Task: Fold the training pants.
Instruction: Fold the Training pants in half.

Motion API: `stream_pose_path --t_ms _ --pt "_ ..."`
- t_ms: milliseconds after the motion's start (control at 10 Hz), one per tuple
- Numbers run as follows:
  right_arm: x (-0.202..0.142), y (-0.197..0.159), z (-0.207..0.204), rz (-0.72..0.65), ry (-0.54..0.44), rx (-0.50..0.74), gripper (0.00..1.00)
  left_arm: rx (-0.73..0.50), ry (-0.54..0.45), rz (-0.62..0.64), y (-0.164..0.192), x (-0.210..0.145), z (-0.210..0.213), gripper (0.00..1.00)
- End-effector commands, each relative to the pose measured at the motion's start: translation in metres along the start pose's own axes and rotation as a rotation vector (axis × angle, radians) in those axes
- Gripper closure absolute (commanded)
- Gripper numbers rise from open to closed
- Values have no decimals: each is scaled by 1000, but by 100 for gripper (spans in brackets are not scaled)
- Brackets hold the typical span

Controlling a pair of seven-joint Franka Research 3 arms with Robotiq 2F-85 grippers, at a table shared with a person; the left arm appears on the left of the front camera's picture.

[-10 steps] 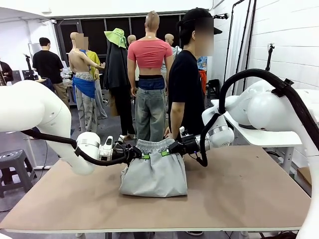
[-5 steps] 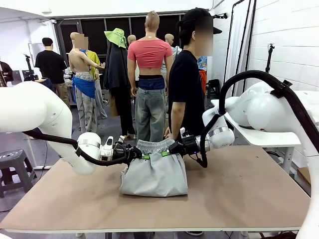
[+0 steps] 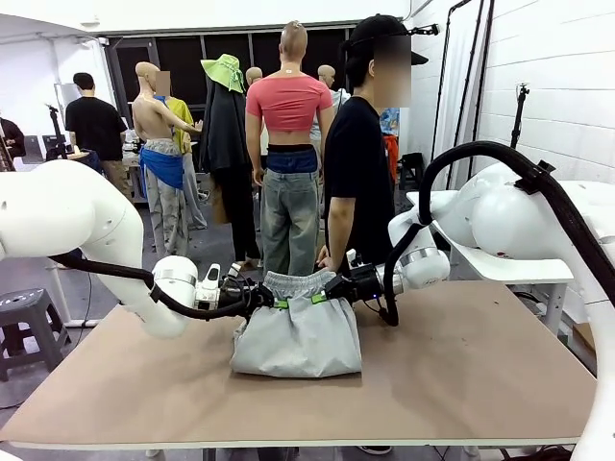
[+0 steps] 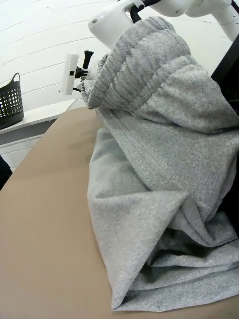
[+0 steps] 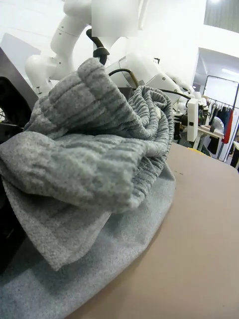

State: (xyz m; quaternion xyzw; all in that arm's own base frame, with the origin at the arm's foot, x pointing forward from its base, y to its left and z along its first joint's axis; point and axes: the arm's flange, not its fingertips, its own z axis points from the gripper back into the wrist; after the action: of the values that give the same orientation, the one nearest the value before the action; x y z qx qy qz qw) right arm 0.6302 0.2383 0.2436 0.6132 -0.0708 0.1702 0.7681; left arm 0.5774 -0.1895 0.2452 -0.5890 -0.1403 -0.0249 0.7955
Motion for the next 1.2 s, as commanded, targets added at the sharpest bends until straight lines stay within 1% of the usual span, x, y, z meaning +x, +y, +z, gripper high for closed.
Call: stream_pose_path --t_ms 0,100,200,300,600,700,800,900,1100 --pt "12 -11 25 -50 -31 -62 100 81 -31 56 18 14 19 100" --pt "13 -11 25 -57 -32 -69 100 83 -26 72 19 15 18 100" --pt "15 -11 24 -75 -28 -71 90 87 -23 85 20 16 19 98" --pt "16 -8 25 -88 -35 -86 70 89 -28 94 18 15 21 80" --pt "16 3 42 -144 -45 -156 10 112 -65 113 15 15 39 20" --pt "16 11 52 -173 -29 -209 0 129 -72 118 12 15 48 0" --pt "16 22 67 -173 -47 -241 0 140 -89 115 6 14 58 0" --pt "16 35 83 -169 -64 -286 0 153 -128 84 -7 15 78 0" --pt "14 56 107 -142 -98 -334 0 192 -171 26 -40 17 109 0"
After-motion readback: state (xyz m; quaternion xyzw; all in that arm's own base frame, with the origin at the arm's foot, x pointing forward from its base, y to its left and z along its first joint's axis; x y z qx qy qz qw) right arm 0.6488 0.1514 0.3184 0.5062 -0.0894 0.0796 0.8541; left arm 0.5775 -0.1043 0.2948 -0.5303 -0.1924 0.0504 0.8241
